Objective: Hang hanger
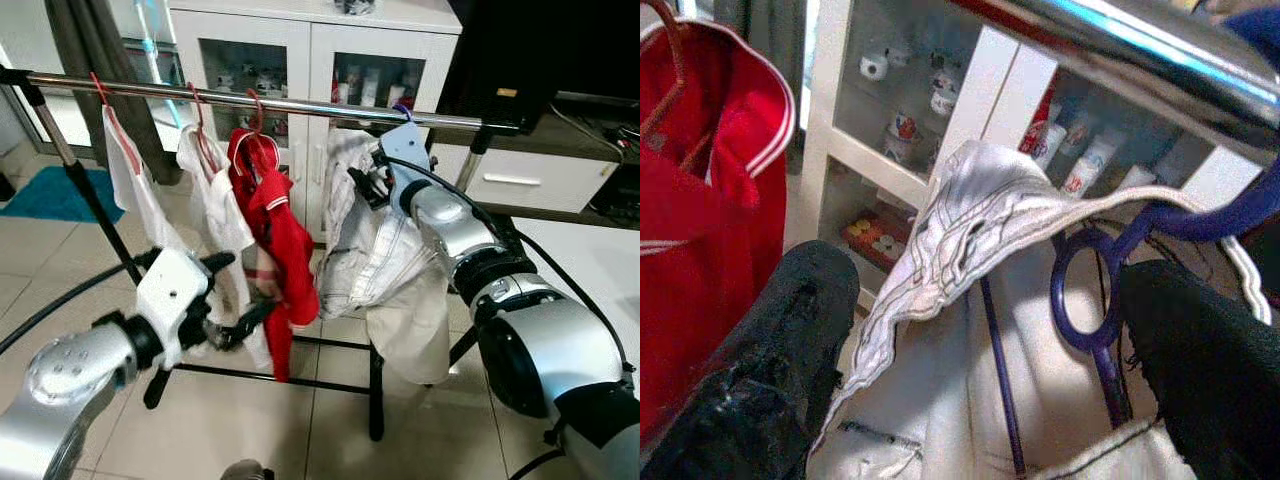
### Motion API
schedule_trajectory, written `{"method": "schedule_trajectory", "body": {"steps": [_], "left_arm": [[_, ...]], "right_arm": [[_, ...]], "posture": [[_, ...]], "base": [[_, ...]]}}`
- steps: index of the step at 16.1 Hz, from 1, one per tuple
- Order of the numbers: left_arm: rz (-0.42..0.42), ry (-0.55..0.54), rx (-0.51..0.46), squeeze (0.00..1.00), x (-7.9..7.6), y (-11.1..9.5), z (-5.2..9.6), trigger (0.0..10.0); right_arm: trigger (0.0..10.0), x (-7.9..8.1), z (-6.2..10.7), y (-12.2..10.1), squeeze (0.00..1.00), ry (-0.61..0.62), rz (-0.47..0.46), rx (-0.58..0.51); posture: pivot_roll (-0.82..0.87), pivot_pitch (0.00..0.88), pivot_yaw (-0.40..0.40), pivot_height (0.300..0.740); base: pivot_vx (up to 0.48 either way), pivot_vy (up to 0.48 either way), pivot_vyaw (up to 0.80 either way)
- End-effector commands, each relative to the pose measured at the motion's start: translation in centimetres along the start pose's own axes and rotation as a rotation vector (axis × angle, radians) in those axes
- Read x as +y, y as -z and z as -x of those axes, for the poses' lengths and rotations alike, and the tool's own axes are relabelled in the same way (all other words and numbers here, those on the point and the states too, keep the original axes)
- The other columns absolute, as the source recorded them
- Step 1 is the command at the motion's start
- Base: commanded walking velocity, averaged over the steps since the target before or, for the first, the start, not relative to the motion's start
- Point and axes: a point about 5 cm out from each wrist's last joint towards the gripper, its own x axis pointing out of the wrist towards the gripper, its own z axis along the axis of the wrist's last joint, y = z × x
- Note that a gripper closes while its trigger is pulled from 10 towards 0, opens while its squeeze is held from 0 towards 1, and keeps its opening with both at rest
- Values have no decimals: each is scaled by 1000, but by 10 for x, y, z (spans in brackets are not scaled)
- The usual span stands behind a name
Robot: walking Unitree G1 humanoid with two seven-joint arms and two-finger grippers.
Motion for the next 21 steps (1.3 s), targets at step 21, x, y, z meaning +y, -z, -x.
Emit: {"method": "schedule_trajectory", "body": {"steps": [21], "left_arm": [[144, -278, -65, 929, 0, 13, -20, 10000]], "right_arm": [[10000, 21, 74, 34, 0, -370, -341, -250]], "posture": [[47, 0, -28, 740]], "base": [[0, 0, 0]]}}
